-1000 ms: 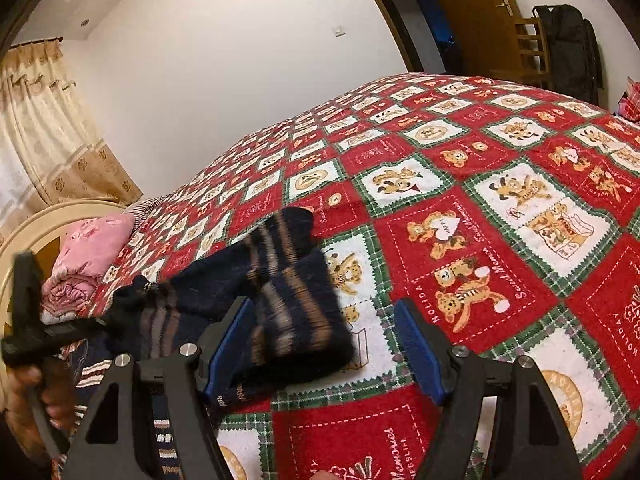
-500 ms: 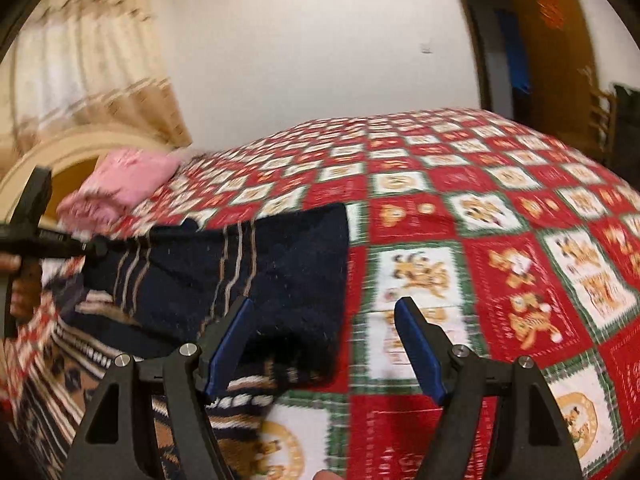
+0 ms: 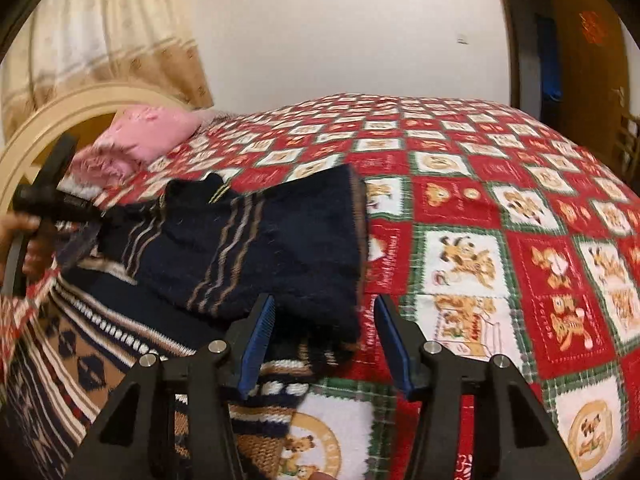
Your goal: Fold small clothes
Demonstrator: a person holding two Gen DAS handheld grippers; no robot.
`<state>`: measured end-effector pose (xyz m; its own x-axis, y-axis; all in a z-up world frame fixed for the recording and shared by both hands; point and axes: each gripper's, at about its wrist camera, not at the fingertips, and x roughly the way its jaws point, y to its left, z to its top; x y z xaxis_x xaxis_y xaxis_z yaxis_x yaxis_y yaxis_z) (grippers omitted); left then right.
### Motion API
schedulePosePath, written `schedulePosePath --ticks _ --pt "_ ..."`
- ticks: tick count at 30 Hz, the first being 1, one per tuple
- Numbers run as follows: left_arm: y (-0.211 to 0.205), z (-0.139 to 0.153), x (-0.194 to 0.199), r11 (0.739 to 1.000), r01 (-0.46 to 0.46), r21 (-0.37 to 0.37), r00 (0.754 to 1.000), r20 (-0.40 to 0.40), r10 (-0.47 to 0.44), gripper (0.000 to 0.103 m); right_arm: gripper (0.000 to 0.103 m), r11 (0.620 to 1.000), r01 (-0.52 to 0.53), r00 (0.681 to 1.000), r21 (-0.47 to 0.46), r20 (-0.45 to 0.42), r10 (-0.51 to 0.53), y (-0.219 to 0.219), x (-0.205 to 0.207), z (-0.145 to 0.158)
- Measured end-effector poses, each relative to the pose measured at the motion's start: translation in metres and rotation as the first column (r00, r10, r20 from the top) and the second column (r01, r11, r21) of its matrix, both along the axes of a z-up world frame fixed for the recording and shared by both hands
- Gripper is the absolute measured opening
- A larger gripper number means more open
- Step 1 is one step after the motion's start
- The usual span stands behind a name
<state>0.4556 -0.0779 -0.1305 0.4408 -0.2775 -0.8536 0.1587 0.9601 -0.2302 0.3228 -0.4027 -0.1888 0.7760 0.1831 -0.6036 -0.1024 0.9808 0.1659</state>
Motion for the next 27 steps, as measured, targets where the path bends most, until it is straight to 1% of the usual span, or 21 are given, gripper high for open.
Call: schedulePosePath --ticks 1,3,4,5,7,10,11,13,15,17,18,19,20,22,23,25,27 --pt "0.003 0.001 -0.001 1.000 0.004 0.003 1.000 0.001 -0.004 0.008 0.053 0.999 -0.029 1.000 -0.023 0.004 0.029 0.007 -0.001 0.000" --pt "0.008 0.001 -0.002 1.000 0.006 0.021 1.000 0.008 -0.006 0.008 0.053 0.991 -0.087 0.996 -0.100 0.010 0.088 0.029 -0.001 -0.001" --pt "0.009 -0.002 -0.001 0.999 0.010 0.033 1.000 0.014 -0.010 0.008 0.053 0.977 -0.125 0.992 -0.175 -0.003 0.127 0.047 -0.002 -0.004" --pt "0.008 -0.005 0.002 0.999 0.010 0.045 1.000 0.013 -0.010 0.008 0.053 0.963 -0.149 0.989 -0.223 -0.034 0.145 0.058 0.001 -0.008" --pt "0.009 -0.014 0.009 0.999 -0.006 0.042 1.000 -0.008 0.006 0.008 0.054 0.944 -0.173 0.983 -0.280 -0.115 0.146 0.068 0.010 -0.020" --pt "0.005 -0.032 0.019 0.997 -0.037 0.067 0.999 -0.034 0.039 0.010 0.054 0.946 -0.177 0.981 -0.272 -0.124 0.148 0.067 0.009 -0.019" --pt "0.004 -0.036 0.020 0.996 -0.046 0.077 0.998 -0.036 0.049 0.016 0.054 0.947 -0.179 0.980 -0.267 -0.128 0.150 0.066 0.009 -0.018" --pt "0.003 -0.035 0.017 0.994 -0.055 0.096 0.998 -0.008 0.056 0.018 0.054 0.944 -0.183 0.980 -0.273 -0.128 0.153 0.067 0.006 -0.018" --pt "0.005 -0.032 0.014 0.994 -0.049 0.102 0.999 -0.004 0.050 0.021 0.054 0.943 -0.181 0.982 -0.278 -0.113 0.155 0.067 0.001 -0.015" --pt "0.013 -0.025 0.006 0.992 -0.054 0.118 0.999 0.013 0.053 0.036 0.054 0.949 -0.168 0.985 -0.266 -0.073 0.154 0.062 -0.009 -0.005" --pt "0.018 -0.021 0.001 0.992 -0.054 0.117 0.998 0.029 0.051 0.040 0.054 0.953 -0.163 0.987 -0.254 -0.051 0.155 0.059 -0.011 -0.001" --pt "0.025 -0.016 -0.005 0.992 -0.056 0.111 0.998 0.048 0.051 0.050 0.054 0.958 -0.159 0.987 -0.240 -0.020 0.159 0.057 -0.014 0.006" --pt "0.030 -0.013 -0.010 0.991 -0.062 0.118 0.996 0.068 0.054 0.058 0.055 0.960 -0.154 0.987 -0.234 0.008 0.160 0.056 -0.017 0.011" --pt "0.036 -0.010 -0.022 0.988 -0.054 0.145 0.994 0.105 0.039 0.059 0.055 0.962 -0.125 0.987 -0.242 0.072 0.146 0.059 -0.021 0.021" --pt "0.035 -0.012 -0.024 0.987 -0.042 0.158 0.994 0.105 0.026 0.059 0.055 0.964 -0.118 0.986 -0.237 0.086 0.142 0.060 -0.021 0.024" --pt "0.028 -0.018 -0.030 0.980 -0.014 0.199 0.995 0.097 -0.006 0.059 0.056 0.973 -0.133 0.986 -0.187 0.076 0.149 0.063 -0.011 0.026" --pt "0.015 -0.026 -0.031 0.964 0.020 0.264 0.994 0.095 -0.046 0.059 0.056 0.975 -0.138 0.988 -0.173 0.047 0.148 0.069 0.003 0.024"
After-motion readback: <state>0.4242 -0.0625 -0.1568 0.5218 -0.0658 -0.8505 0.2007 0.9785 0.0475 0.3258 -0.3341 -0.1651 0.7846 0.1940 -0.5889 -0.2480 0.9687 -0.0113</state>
